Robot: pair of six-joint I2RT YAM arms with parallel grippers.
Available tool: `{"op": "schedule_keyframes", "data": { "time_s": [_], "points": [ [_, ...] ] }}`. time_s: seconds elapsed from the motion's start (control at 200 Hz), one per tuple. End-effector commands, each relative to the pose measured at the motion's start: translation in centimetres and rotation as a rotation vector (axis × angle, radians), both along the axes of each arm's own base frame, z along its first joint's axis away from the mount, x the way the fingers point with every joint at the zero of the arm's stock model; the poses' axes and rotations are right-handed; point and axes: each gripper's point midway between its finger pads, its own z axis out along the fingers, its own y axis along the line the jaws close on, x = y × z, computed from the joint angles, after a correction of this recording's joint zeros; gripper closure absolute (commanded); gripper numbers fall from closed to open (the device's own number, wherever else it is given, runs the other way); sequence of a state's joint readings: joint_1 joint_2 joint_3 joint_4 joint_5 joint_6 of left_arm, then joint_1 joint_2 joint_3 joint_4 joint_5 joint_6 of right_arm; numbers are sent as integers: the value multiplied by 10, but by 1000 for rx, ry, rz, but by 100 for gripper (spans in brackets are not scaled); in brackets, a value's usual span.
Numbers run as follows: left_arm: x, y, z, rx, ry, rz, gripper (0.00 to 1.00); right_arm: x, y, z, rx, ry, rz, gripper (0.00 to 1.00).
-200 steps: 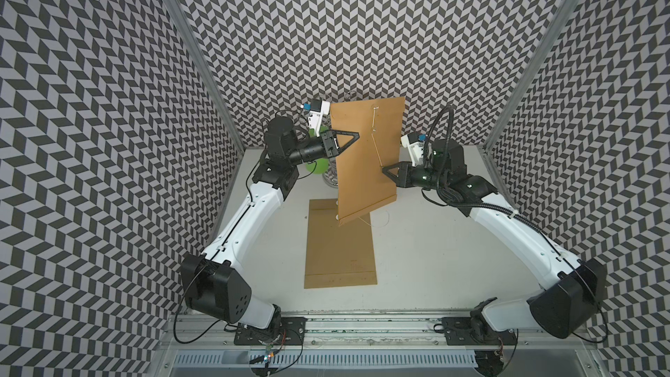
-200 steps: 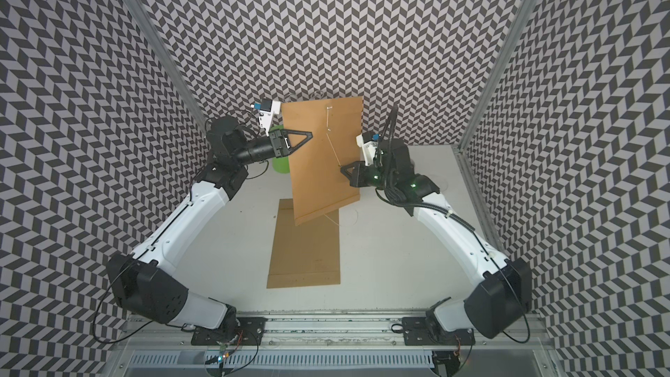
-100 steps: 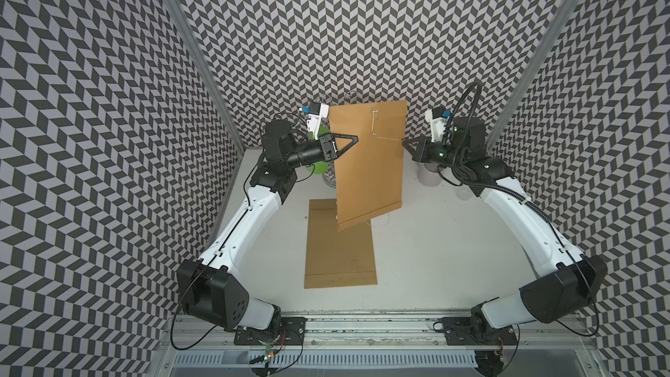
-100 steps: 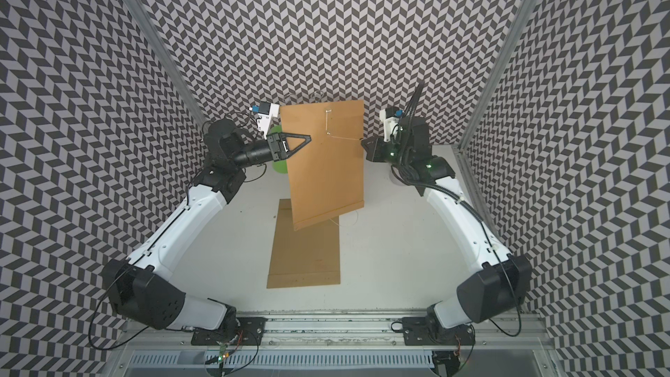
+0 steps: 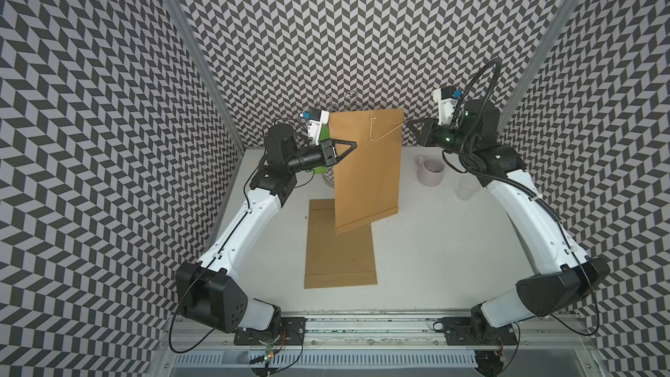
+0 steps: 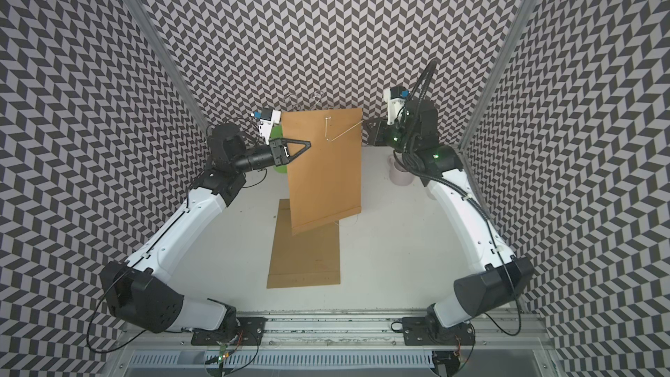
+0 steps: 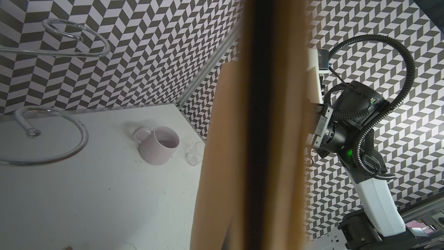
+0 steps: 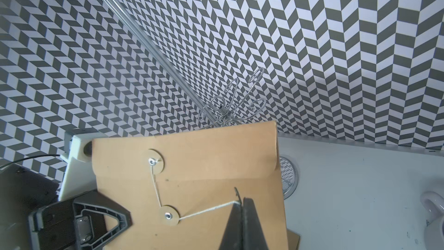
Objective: Close the mouth of the file bag
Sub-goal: Close the file bag.
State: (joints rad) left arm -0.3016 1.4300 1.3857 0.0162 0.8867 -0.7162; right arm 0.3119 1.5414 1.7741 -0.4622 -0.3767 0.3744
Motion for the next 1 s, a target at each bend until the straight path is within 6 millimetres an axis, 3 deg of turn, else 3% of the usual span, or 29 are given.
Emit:
{"op": "schedule_keyframes", "data": {
  "time_s": [0.0, 0.406, 0.801, 0.997],
  "points": [
    [-13, -1, 11, -4, -40, -10, 100, 7, 2, 10, 6, -25, -3, 100],
    [-19, -17, 3, -5, -21, -33, 100, 9, 45, 28, -19, -73, 33, 100],
    [-13, -21, -4, 1, -10, -32, 100, -38, 115, 44, 9, -115, 196, 100],
    [-13, -21, -2, -6, -12, -35, 100, -58, 149, 40, 20, -104, 287, 100]
  ]
}}
